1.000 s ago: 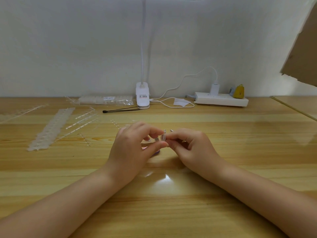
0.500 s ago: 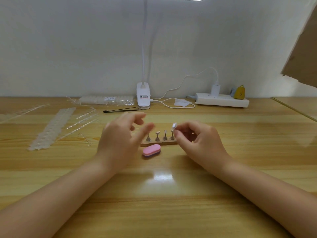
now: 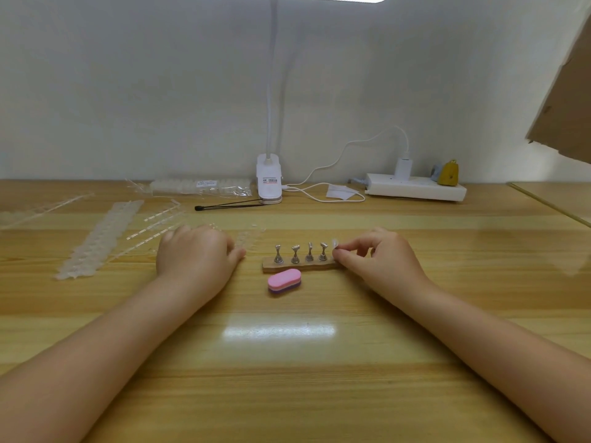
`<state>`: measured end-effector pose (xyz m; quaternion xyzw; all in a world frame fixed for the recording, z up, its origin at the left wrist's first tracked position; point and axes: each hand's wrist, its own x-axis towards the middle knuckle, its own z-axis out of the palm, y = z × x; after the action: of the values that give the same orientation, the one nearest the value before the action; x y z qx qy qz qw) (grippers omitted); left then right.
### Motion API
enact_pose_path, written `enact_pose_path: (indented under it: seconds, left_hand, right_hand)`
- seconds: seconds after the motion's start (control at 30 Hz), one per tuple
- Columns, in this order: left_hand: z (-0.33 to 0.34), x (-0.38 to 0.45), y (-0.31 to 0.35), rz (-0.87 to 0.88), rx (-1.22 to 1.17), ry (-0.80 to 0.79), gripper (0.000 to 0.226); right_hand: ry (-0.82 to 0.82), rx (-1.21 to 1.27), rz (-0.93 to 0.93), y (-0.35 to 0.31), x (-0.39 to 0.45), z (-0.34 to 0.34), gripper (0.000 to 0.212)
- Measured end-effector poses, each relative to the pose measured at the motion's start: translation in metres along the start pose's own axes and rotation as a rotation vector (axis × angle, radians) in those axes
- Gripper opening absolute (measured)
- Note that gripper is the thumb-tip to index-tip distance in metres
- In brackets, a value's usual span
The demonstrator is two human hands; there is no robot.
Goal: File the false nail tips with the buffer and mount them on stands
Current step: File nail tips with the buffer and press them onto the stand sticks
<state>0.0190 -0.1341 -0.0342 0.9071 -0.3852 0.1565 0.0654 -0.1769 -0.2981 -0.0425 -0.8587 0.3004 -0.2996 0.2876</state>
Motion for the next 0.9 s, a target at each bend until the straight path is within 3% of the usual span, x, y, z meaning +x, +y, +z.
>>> enact_pose_path:
  seconds: [0.13,0.2,0.3,0.4,0.5,0.6,0.73,0.83,0.9]
  left_hand:
    - [0.001,-0.001,-0.001,0.036,0.05,0.077,0.04]
    - [-0.002,-0.002,-0.003,0.077,0.001,0.22,0.039]
    - [-0.01,-0.007,-0.001,0.248,-0.262,0.465,0.036]
    - [-0.017,-0.017,0.013,0.46,-0.37,0.577,0.033]
    - [-0.016,-0.025,0.026,0.65,-0.337,0.624,0.022]
    - [-0.01,-0.028,0.029,0.757,-0.344,0.64,0.023]
    - [-0.008,-0.029,0.031,0.759,-0.478,0.624,0.027]
    - [-0.012,-0.033,0.037,0.573,-0.739,0.414,0.046]
    - [-0.015,-0.037,0.041,0.398,-0.904,0.267,0.041]
  right_hand:
    - [-0.037,-0.058,0.03,0.0,0.001,-0.001,0.005]
    - [-0.015,-0.072,0.034,0.0,-0.001,-0.001,0.007]
    - [0.089,-0.083,-0.009,-0.005,-0.006,-0.003,0.011]
    - [0.109,0.159,-0.066,-0.017,-0.013,-0.004,0.01]
    - [-0.072,0.539,0.015,-0.032,-0.021,0.0,0.032]
    - [-0.187,0.764,0.092,-0.038,-0.024,0.002,0.047]
    - [-0.15,0.891,0.154,-0.036,-0.021,0.003,0.021]
    - [-0.152,0.914,0.172,-0.034,-0.02,0.003,0.021]
    - [-0.147,0.912,0.17,-0.034,-0.02,0.004,0.026]
